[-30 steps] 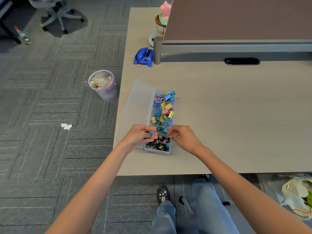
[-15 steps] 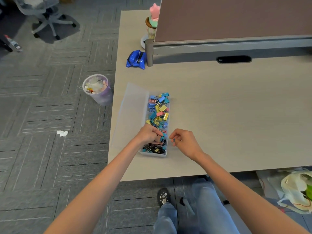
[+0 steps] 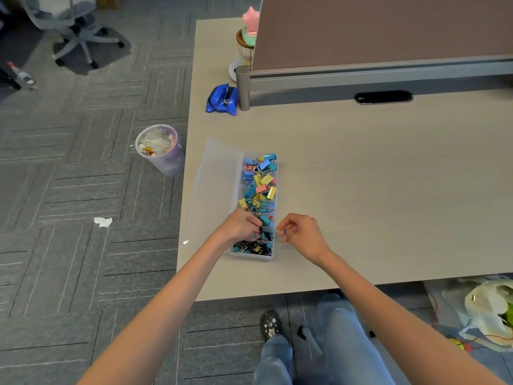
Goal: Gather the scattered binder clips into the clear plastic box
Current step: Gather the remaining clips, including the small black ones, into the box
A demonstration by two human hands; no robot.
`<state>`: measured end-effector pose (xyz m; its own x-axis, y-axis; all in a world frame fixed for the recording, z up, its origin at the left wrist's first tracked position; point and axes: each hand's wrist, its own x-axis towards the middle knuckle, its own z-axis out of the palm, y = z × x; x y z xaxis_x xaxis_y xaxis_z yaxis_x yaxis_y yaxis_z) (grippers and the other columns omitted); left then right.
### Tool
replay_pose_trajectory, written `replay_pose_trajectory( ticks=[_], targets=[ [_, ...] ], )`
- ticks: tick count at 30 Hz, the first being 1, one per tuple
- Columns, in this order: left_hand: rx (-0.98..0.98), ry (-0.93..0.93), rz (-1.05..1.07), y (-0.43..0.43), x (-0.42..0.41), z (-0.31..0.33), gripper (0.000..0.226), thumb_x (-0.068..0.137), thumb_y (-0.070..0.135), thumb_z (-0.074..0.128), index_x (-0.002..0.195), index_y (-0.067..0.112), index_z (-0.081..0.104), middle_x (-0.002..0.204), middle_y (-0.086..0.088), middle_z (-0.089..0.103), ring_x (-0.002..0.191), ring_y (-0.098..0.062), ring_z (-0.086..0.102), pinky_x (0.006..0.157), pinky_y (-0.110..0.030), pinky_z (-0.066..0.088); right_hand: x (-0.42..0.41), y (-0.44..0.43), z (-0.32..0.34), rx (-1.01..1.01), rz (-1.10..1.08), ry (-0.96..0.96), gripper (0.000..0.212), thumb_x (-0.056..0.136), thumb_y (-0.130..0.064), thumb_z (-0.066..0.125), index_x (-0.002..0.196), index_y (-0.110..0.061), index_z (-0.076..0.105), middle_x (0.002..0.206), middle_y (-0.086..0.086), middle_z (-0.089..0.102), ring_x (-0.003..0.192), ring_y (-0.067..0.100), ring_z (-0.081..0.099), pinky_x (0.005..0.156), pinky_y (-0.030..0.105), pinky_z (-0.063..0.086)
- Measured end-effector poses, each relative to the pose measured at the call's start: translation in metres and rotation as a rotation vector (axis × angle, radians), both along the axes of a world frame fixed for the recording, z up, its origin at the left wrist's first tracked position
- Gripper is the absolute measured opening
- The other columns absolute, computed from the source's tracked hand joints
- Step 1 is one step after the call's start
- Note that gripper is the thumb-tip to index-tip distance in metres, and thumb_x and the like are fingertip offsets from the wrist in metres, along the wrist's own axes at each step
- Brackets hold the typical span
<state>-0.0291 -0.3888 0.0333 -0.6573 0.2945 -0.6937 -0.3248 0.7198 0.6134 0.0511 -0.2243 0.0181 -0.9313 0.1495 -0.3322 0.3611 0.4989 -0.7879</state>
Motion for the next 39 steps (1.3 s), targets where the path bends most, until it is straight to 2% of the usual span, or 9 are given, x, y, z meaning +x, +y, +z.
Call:
replay_pose_trajectory(
  ticks=[7,10,12,15,18,23,27,32,39],
  targets=[
    [0.065,0.154,0.087,-0.014,0.006,0.006,0.035,0.083,-0.015,0.043,0.100,0.003,0.068,0.098,-0.016,0.072,0.086,-0.020,0.068,0.073,-0.030,0.055,0.001,-0.009,0.003,0.003,0.009,0.022,0.035,0.082,0.011,0.045,0.080,-0.020,0.062,0.084,0.010,0.068,0.071,0.017,0.065,0.067,0.025,0.049],
    [0.072,0.374,0.054,-0.024,0.011,0.003,0.036,0.079,-0.015,0.048,0.092,0.011,0.070,0.088,-0.005,0.072,0.083,-0.015,0.068,0.082,-0.036,0.056,0.003,-0.014,0.007,0.220,0.125,0.132,0.027,0.086,0.004,0.048,0.097,-0.015,0.065,0.106,0.002,0.063,0.096,0.016,0.059,0.080,0.032,0.051],
    [-0.010,0.556,-0.026,-0.032,0.015,-0.003,0.040,0.078,-0.013,0.050,0.090,0.018,0.071,0.092,0.004,0.072,0.088,-0.009,0.067,0.082,-0.033,0.055,0.005,-0.016,0.008,0.389,0.254,0.219,0.035,0.084,0.005,0.048,0.110,-0.013,0.063,0.114,0.000,0.058,0.107,0.017,0.052,0.080,0.034,0.050],
    [-0.123,0.721,-0.182,-0.041,0.021,-0.009,0.041,0.082,-0.009,0.053,0.096,0.025,0.070,0.100,0.004,0.070,0.094,-0.013,0.062,0.077,-0.029,0.050,0.006,-0.016,0.007,0.560,0.374,0.343,0.044,0.073,0.011,0.054,0.111,-0.010,0.065,0.113,0.003,0.060,0.105,0.024,0.053,0.079,0.037,0.051],
    [-0.196,0.926,-0.425,-0.048,0.027,-0.014,0.043,0.079,-0.008,0.058,0.107,0.024,0.070,0.102,0.002,0.070,0.097,-0.018,0.057,0.082,-0.029,0.040,0.007,-0.018,0.003,0.621,0.449,0.381,0.045,0.068,0.010,0.058,0.108,-0.010,0.067,0.111,0.004,0.063,0.105,0.025,0.054,0.080,0.038,0.050],
    [-0.210,1.110,-0.641,-0.061,0.036,-0.021,0.054,0.069,-0.006,0.069,0.117,0.019,0.068,0.104,0.005,0.070,0.100,-0.020,0.058,0.096,-0.034,0.036,0.014,-0.024,0.000,0.654,0.617,0.386,0.054,0.073,0.001,0.061,0.125,-0.016,0.060,0.121,0.000,0.059,0.118,0.022,0.048,0.092,0.031,0.041],
    [-0.282,1.131,-0.752,-0.067,0.039,-0.025,0.051,0.064,0.000,0.072,0.111,0.019,0.071,0.105,0.003,0.069,0.107,-0.021,0.057,0.104,-0.039,0.030,0.018,-0.027,0.000,0.664,0.640,0.343,0.050,0.080,-0.001,0.058,0.128,-0.016,0.058,0.126,0.003,0.056,0.122,0.023,0.044,0.099,0.033,0.037],
    [-0.279,1.161,-0.780,-0.067,0.039,-0.024,0.052,0.060,0.000,0.074,0.108,0.018,0.072,0.102,0.005,0.071,0.105,-0.020,0.059,0.104,-0.040,0.026,0.018,-0.028,-0.001,0.669,0.635,0.338,0.047,0.077,0.001,0.058,0.121,-0.013,0.062,0.120,0.003,0.060,0.116,0.024,0.050,0.095,0.033,0.041],
    [-0.134,1.142,-0.579,-0.067,0.034,-0.014,0.050,0.067,-0.009,0.066,0.111,0.016,0.070,0.105,0.004,0.071,0.102,-0.020,0.061,0.097,-0.031,0.031,0.012,-0.028,0.003,0.559,0.439,0.374,0.047,0.070,0.013,0.056,0.110,-0.009,0.064,0.111,0.005,0.063,0.104,0.026,0.055,0.082,0.033,0.045]
  ],
)
